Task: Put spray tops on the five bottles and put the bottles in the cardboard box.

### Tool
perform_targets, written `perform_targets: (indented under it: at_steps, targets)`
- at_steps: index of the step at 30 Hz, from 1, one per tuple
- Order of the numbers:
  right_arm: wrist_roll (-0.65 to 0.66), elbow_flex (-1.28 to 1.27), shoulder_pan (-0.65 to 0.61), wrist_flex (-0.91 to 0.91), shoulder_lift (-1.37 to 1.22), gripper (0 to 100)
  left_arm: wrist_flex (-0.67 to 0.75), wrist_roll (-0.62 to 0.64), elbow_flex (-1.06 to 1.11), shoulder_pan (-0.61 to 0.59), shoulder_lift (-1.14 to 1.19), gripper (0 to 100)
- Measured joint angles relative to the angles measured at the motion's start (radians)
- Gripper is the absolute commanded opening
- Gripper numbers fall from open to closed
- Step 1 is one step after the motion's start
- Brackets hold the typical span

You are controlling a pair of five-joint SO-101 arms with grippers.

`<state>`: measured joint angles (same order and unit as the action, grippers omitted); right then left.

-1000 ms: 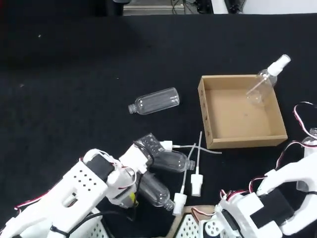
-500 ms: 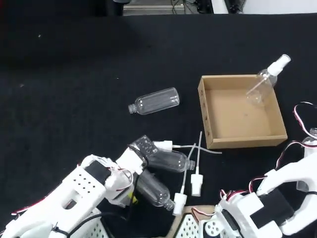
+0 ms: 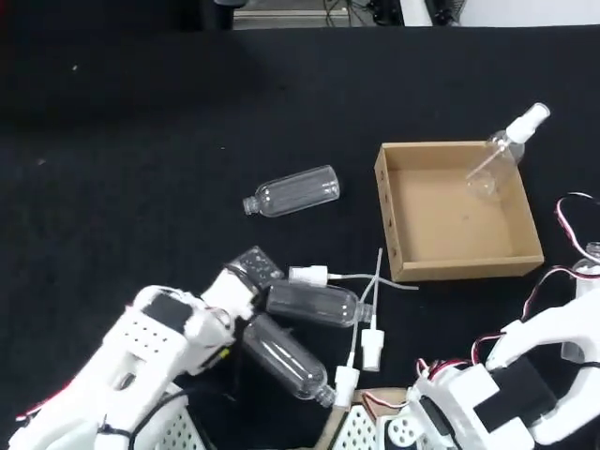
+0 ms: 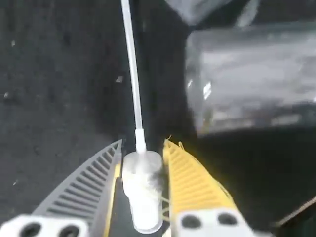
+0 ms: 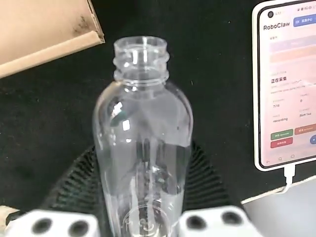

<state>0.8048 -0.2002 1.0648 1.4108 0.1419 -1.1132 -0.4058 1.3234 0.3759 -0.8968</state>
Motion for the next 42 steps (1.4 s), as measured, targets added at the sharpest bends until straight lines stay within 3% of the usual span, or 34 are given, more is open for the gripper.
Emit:
perform_targets:
  at_steps: [7,13,17,26,31,37,42]
  targets:
    - [0.0,0.0,0.0,0.0,0.0,1.0,-0.158,-0.354,-0.172,-0.331,0.0,4]
    - [0.0,0.0,0.0,0.037,0.028,1.0,-0.17,-0.736,-0.23,-0.664,0.0,4]
    - [0.0,0.0,0.0,0.077,0.157,1.0,-0.172,-0.953,-0.23,-0.819,0.0,4]
    - [-0.04,-0.054,-0.086,0.117,0.454,1.0,-0.138,-1.008,-0.23,-0.87,0.0,4]
    - [-0.186,-0.054,-0.311,0.178,0.629,1.0,-0.054,-1.008,-0.23,-0.876,0.084,4]
    - [-0.379,-0.064,-0.786,0.201,0.77,1.0,0.034,-1.01,-0.269,-0.907,0.273,5]
    - [-0.436,-0.15,-1.195,0.164,0.775,1.0,0.04,-1.01,-0.37,-0.937,0.382,24]
